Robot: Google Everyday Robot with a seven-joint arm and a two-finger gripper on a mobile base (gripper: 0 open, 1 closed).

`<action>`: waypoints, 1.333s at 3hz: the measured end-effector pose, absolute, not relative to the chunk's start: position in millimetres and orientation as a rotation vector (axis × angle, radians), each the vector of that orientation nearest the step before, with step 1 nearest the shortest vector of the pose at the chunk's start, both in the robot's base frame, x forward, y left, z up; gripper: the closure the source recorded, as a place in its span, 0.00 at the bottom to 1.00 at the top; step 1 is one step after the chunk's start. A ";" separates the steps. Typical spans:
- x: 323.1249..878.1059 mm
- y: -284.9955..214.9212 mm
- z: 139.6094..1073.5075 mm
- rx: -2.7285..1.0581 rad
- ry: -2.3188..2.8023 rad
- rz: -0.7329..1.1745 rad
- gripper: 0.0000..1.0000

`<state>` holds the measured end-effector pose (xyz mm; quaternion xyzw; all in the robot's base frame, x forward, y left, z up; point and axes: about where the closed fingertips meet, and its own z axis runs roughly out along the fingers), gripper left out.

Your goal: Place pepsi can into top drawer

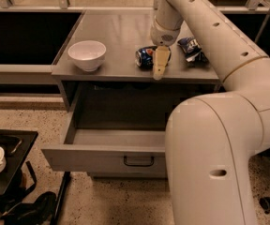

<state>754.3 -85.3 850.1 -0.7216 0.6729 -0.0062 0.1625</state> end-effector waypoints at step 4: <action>754.4 -85.3 850.1 -2.059 1.920 -0.018 0.61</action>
Offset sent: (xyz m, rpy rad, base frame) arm 0.0000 0.0000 0.0000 0.0001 -0.0001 0.0000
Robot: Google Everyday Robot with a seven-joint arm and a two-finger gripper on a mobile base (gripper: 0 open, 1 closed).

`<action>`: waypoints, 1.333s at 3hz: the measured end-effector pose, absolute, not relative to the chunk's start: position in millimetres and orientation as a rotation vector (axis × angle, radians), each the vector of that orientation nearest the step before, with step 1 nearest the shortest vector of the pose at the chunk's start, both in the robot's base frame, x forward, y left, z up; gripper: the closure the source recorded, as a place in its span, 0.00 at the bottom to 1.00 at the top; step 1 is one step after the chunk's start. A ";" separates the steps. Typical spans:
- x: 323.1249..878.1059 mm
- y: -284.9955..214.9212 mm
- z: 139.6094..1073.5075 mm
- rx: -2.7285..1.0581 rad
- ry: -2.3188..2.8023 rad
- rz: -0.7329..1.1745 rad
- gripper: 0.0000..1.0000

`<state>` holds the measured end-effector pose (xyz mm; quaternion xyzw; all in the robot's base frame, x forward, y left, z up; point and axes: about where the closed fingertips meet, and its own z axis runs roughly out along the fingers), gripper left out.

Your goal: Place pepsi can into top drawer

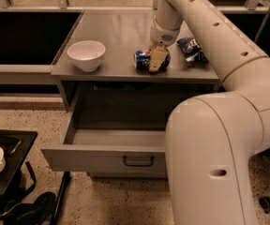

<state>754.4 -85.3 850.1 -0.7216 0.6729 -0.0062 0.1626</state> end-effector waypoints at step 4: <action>649.0 -74.0 931.3 -1.896 1.828 0.012 1.00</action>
Offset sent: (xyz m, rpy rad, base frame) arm -0.0548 -0.0034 0.0213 -0.0228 0.0020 -0.0053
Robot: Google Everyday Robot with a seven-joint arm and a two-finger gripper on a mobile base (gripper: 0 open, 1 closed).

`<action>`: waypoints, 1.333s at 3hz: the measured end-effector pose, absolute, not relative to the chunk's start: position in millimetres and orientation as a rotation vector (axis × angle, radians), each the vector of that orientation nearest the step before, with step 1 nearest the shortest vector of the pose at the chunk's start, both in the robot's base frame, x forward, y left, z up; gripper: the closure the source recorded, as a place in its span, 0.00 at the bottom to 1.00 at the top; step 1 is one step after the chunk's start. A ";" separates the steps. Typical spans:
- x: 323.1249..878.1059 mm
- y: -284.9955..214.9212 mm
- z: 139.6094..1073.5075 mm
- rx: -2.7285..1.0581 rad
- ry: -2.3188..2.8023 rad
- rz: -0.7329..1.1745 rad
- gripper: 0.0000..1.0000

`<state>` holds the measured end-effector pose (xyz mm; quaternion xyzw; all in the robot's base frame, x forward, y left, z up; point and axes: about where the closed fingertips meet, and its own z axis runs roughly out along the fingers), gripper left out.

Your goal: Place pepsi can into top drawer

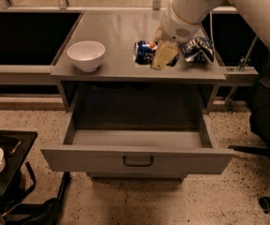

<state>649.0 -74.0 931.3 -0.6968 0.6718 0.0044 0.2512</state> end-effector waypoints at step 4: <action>631.7 -83.8 753.2 -1.614 2.013 0.313 1.00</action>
Offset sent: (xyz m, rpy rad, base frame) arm -0.0736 0.0103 -0.1613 0.4040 0.1843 -0.0965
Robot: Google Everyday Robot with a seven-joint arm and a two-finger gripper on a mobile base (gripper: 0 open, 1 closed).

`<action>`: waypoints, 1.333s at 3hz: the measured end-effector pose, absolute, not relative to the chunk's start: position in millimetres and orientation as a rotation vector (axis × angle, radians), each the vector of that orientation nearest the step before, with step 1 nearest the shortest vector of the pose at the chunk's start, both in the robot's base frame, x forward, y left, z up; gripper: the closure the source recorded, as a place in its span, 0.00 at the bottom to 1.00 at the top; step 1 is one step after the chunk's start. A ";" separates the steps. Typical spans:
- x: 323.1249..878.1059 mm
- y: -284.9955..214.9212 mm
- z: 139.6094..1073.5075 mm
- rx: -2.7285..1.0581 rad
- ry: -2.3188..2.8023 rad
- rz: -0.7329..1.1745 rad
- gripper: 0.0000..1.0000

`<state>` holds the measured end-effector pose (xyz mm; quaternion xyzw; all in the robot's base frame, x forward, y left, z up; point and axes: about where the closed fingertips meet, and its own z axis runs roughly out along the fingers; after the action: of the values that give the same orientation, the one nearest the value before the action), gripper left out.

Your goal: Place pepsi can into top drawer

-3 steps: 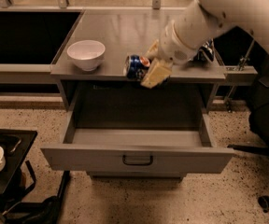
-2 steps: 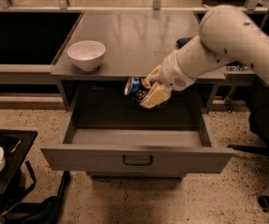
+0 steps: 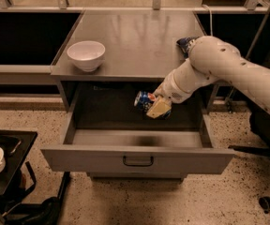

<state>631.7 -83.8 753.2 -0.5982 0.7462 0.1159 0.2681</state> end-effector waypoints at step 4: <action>624.1 -93.1 706.0 -1.574 2.030 0.134 1.00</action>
Offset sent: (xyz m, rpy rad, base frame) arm 0.0255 -0.0318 -0.0434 -0.0894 -0.0500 -0.1434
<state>624.1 -93.1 706.0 -0.5873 0.7574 0.0498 0.2809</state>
